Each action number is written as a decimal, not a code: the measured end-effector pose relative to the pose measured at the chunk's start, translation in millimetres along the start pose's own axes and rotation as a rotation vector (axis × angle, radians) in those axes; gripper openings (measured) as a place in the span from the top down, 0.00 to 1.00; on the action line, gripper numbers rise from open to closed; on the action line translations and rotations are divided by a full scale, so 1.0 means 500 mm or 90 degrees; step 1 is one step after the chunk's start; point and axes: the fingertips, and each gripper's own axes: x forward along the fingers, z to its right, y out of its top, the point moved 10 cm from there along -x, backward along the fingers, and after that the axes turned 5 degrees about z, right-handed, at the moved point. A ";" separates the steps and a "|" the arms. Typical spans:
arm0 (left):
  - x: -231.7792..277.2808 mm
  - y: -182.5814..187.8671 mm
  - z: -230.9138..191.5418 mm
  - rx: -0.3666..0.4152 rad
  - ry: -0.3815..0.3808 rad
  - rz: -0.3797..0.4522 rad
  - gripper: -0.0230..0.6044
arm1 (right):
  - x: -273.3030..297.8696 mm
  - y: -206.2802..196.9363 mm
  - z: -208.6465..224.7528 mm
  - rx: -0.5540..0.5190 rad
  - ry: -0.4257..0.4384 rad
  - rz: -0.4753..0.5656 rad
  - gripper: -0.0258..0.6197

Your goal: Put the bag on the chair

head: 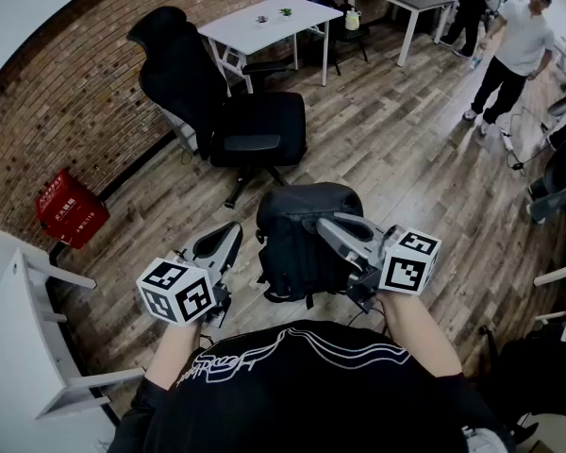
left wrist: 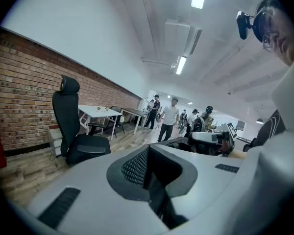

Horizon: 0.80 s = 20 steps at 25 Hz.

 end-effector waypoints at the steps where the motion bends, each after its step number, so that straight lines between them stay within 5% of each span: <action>1: 0.001 0.000 0.001 0.000 -0.001 0.000 0.91 | 0.000 0.001 0.000 -0.001 0.000 0.000 0.95; 20: 0.053 -0.031 0.009 0.003 -0.010 0.031 0.91 | -0.041 0.017 0.045 -0.011 -0.004 -0.007 0.95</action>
